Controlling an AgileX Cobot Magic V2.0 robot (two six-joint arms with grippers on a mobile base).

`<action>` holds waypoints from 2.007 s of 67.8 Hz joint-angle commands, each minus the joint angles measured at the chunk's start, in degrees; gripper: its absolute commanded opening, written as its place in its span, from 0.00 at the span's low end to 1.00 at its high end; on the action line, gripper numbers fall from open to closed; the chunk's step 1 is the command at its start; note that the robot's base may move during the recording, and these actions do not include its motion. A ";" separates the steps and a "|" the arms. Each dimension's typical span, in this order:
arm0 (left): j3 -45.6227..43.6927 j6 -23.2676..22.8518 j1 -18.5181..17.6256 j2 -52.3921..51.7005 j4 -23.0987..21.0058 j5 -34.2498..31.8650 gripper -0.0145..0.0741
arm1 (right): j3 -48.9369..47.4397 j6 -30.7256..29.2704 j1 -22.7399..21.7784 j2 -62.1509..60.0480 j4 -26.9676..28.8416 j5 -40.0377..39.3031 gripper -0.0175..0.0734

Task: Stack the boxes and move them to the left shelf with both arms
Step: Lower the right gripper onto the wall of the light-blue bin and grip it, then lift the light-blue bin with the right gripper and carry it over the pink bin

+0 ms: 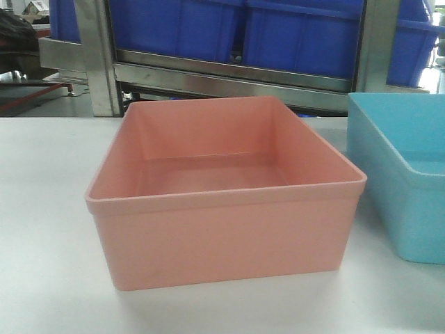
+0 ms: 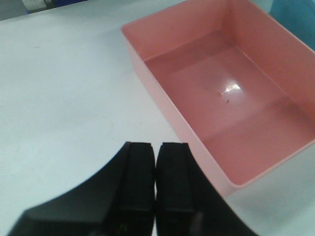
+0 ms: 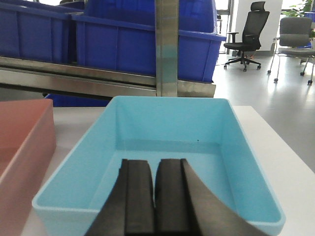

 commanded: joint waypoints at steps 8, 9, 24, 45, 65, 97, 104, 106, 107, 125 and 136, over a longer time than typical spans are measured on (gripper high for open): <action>11.46 -0.03 -0.47 -11.94 0.37 -15.92 0.15 | -12.96 -0.14 -0.07 3.54 1.12 4.85 0.25; 12.16 -0.03 -0.47 -12.59 0.37 -16.61 0.15 | -13.94 -0.14 -0.07 4.29 1.12 6.20 0.25; 18.42 -0.03 -0.47 -17.50 0.24 -18.82 0.15 | -31.79 -0.14 -0.07 21.73 1.12 14.54 0.26; 18.66 -0.03 -0.47 -17.50 0.13 -18.83 0.15 | -52.72 -0.14 -0.07 48.82 0.49 29.76 0.82; 18.66 -0.03 -0.47 -17.50 0.02 -18.83 0.15 | -69.53 -0.14 -6.21 68.38 -2.74 46.48 0.84; 18.66 -0.03 -0.47 -17.50 -0.10 -18.83 0.15 | -76.15 -12.63 -19.00 91.82 -2.95 42.94 0.84; 18.66 -0.03 -0.47 -17.50 -0.10 -18.83 0.15 | -76.15 -12.63 -19.00 95.91 -2.95 40.02 0.84; 18.66 -0.03 -0.47 -17.50 -0.10 -18.83 0.15 | -76.15 -12.63 -19.00 97.73 -2.95 39.60 0.84; 18.66 -0.03 -0.47 -17.50 -0.10 -18.83 0.15 | -76.15 -12.63 -19.00 98.24 -2.95 39.32 0.84; 19.43 -0.03 -0.47 -17.50 -0.10 -18.14 0.15 | -76.15 -12.63 -19.00 104.00 -2.95 36.46 0.50; 19.56 -0.03 -0.47 -17.50 -0.10 -16.64 0.15 | -76.15 -12.63 -19.00 104.26 -2.95 35.61 0.25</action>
